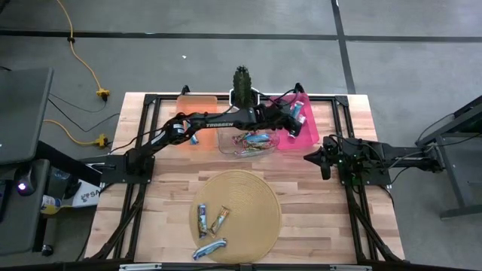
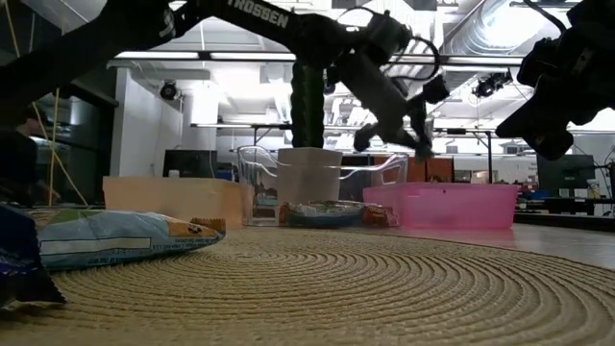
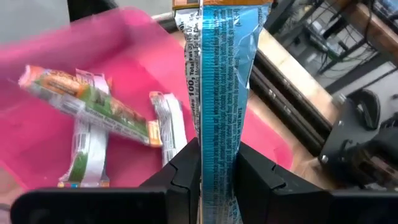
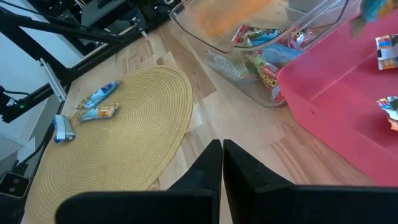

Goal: Pick and place Granola Bars by type
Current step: Put the yellow granola bar into the red bin

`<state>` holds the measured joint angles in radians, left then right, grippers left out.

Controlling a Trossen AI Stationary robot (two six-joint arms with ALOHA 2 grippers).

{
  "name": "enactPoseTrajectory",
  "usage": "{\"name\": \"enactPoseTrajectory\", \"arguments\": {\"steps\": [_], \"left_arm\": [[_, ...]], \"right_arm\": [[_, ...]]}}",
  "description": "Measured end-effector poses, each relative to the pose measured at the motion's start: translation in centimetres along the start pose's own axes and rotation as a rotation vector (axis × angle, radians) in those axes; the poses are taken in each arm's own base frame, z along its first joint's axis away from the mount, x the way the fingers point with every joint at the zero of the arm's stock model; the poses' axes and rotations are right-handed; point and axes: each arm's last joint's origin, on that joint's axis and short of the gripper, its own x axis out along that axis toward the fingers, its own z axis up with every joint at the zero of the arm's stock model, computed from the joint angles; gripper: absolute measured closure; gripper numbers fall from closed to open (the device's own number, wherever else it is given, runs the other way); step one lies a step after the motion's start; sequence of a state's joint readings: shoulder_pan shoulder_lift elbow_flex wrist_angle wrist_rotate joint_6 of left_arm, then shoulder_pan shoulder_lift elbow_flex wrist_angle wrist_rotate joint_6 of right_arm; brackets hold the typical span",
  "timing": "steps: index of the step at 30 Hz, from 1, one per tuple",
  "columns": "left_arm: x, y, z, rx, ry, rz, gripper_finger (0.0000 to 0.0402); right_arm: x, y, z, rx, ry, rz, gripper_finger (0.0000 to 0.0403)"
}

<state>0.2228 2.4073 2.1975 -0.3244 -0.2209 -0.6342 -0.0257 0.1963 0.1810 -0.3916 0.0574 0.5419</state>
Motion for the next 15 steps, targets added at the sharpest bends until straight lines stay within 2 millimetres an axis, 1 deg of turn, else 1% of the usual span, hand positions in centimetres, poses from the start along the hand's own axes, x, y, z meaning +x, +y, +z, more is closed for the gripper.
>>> {"name": "enactPoseTrajectory", "arguments": {"steps": [6,15], "left_arm": [[0.7,0.35,-0.78,0.006,0.026,0.015,0.0328],[0.71,0.38,-0.82,0.028,0.028,0.018,0.0328]], "right_arm": [[0.0,0.0,0.0,0.0,0.0,0.0,0.0402],[0.0,0.01,-0.01,0.0,0.002,0.003,0.0402]]}}
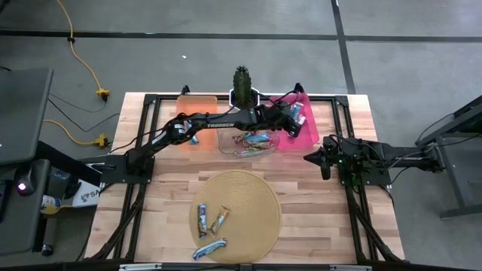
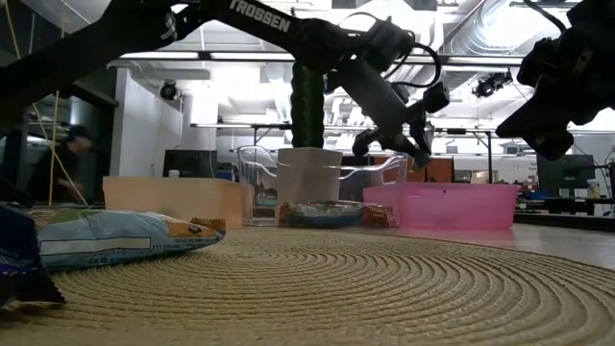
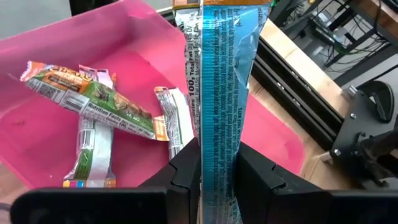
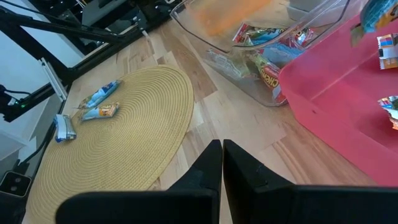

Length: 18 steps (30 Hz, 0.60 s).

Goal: Pick and place Granola Bars by type
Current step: Put the yellow granola bar into the red bin

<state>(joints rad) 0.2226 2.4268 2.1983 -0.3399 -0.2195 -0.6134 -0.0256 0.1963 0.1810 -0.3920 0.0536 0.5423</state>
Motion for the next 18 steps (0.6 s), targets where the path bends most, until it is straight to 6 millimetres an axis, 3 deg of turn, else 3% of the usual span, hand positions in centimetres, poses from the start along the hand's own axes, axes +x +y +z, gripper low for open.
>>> {"name": "enactPoseTrajectory", "arguments": {"steps": [11,18], "left_arm": [[0.0,-0.05,-0.06,0.011,0.017,-0.021,0.0326],[-0.02,-0.05,-0.06,0.038,0.017,-0.02,0.0285]], "right_arm": [[0.0,0.0,0.0,0.0,0.0,0.0,0.0402],[0.0,0.0,0.0,0.0,0.0,0.001,0.0402]]}}
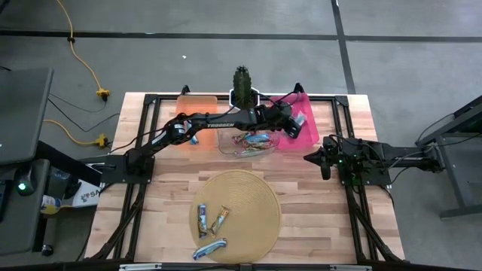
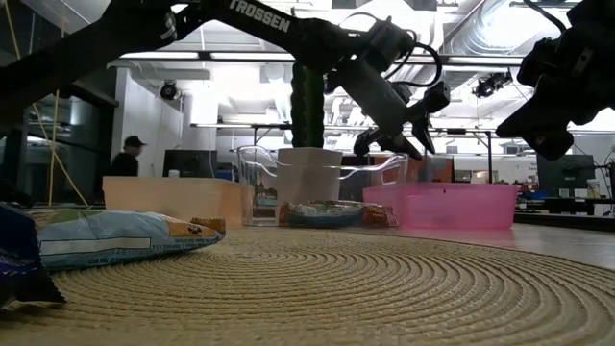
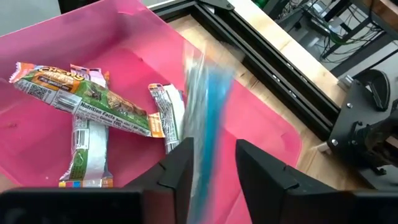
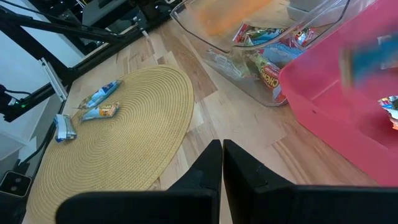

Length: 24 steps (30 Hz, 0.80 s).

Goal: Pick and place Granola Bars by type
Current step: Put the yellow granola bar into the red bin

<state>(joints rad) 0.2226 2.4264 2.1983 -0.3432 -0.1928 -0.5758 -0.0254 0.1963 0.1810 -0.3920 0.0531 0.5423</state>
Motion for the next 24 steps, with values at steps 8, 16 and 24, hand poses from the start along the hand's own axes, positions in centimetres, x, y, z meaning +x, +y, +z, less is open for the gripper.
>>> {"name": "enactPoseTrajectory", "arguments": {"steps": [8,16,24], "left_arm": [[0.0,0.0,0.1,0.014,-0.012,0.015,0.0238],[-1.5,-0.9,1.9,0.129,-0.098,-0.045,0.0227],[-5.7,-2.3,5.4,0.217,-0.198,-0.137,0.0227]], "right_arm": [[0.0,0.0,0.0,0.0,0.0,0.0,0.0402],[0.0,0.0,0.0,0.0,0.001,0.0,0.0402],[0.0,0.0,0.0,0.0,0.007,-0.003,0.0402]]}}
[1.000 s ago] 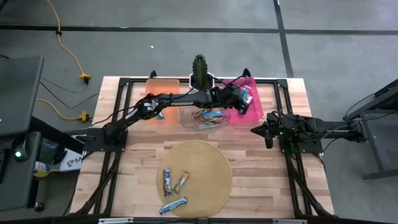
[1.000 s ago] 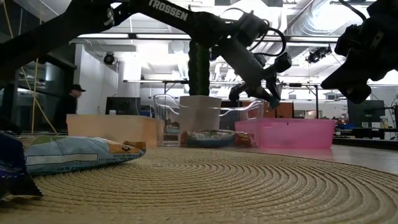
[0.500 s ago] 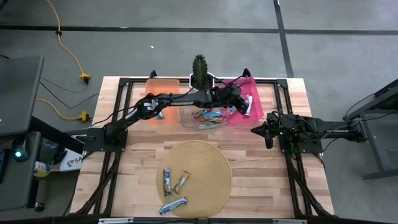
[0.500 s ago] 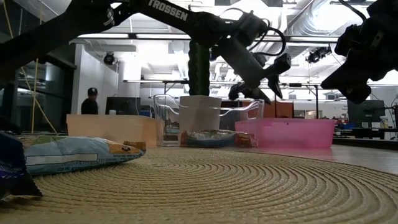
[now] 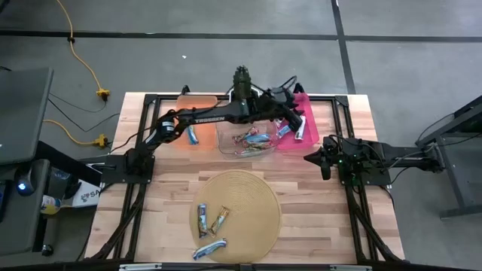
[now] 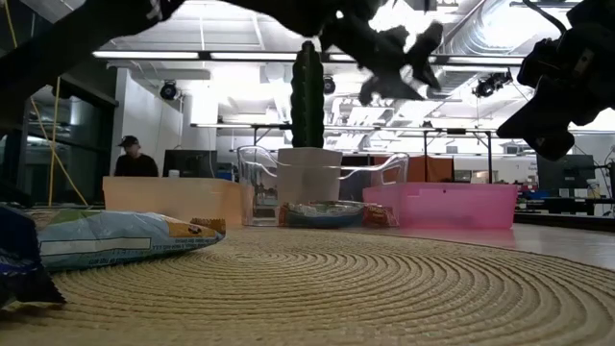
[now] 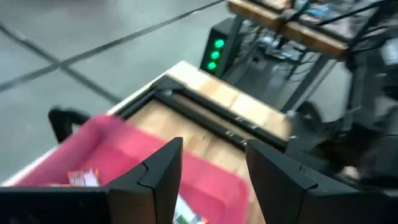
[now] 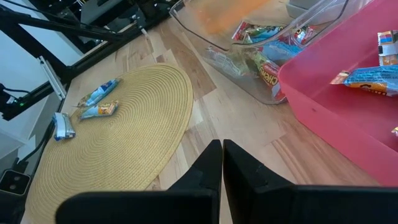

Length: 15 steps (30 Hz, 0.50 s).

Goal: Pick and place Granola Bars by type
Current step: Put the yellow granola bar into the red bin

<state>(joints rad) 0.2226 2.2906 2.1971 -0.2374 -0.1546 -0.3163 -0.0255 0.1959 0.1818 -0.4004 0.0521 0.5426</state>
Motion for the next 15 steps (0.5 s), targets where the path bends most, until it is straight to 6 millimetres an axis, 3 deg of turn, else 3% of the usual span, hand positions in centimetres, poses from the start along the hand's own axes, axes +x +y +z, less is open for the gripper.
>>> {"name": "enactPoseTrajectory", "arguments": {"steps": [8,15], "left_arm": [[-4.3,-1.2,3.9,0.055,-0.01,-0.188,0.0227],[-9.6,-1.5,7.3,0.138,-0.016,-0.207,0.0227]], "right_arm": [[0.0,0.0,0.0,0.0,0.001,-0.001,0.0402],[0.0,0.0,0.0,0.0,0.002,-0.002,0.0402]]}}
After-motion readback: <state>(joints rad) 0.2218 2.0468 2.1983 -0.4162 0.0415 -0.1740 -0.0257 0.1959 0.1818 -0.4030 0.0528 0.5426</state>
